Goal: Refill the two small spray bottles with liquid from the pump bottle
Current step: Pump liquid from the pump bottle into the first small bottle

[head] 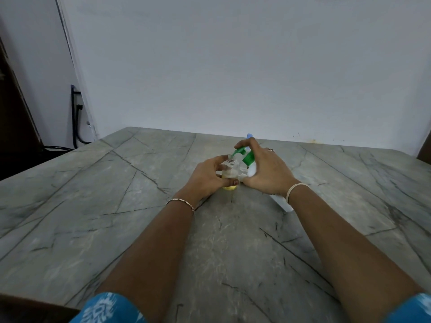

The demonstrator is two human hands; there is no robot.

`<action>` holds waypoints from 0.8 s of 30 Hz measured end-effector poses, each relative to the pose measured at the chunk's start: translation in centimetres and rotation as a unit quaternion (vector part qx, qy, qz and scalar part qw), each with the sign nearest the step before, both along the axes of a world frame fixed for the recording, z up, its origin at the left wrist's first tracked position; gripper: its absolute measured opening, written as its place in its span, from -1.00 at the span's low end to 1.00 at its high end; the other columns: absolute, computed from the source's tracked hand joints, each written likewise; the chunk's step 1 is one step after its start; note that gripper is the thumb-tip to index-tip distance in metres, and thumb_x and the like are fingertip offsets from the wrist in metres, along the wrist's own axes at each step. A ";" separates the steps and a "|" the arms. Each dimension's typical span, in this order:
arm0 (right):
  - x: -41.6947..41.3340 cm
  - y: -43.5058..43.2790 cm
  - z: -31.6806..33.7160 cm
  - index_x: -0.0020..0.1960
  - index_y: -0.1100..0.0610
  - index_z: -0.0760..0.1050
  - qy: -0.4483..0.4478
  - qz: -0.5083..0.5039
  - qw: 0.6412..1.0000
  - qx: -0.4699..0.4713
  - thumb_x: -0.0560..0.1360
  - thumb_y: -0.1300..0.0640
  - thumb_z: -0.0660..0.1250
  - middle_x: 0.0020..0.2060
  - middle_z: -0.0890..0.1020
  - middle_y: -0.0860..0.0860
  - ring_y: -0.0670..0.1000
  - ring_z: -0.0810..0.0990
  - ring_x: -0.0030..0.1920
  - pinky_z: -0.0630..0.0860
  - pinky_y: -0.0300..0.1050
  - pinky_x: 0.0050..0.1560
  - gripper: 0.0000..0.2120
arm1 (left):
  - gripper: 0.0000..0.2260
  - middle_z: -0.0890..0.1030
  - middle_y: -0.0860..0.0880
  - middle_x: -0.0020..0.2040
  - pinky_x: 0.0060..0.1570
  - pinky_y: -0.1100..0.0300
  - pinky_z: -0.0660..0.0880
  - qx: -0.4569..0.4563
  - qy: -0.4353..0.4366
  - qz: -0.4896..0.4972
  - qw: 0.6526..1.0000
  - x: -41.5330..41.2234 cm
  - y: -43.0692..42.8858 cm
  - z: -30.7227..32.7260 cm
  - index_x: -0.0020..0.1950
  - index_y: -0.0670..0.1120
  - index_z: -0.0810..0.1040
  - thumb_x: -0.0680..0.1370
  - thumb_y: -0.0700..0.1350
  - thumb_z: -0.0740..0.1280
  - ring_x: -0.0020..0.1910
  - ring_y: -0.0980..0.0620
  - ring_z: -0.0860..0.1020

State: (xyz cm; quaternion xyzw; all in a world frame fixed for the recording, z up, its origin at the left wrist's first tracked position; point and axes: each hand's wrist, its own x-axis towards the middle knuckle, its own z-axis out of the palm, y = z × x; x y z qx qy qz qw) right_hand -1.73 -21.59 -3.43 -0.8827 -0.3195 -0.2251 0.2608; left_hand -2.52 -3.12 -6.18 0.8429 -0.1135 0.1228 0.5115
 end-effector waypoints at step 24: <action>0.3 0.3 0.7 0.35 -0.23 0.14 0.017 0.001 0.995 -0.099 0.32 0.01 0.46 -0.03 0.60 0.03 0.07 0.57 -0.16 0.61 0.11 -0.10 -0.27 | -0.37 0.64 -0.02 0.10 -0.05 0.39 0.55 0.002 -0.002 -0.007 1.000 -0.4 -0.2 0.3 0.35 -0.06 0.49 0.31 -0.18 0.60 0.09 0.10 0.60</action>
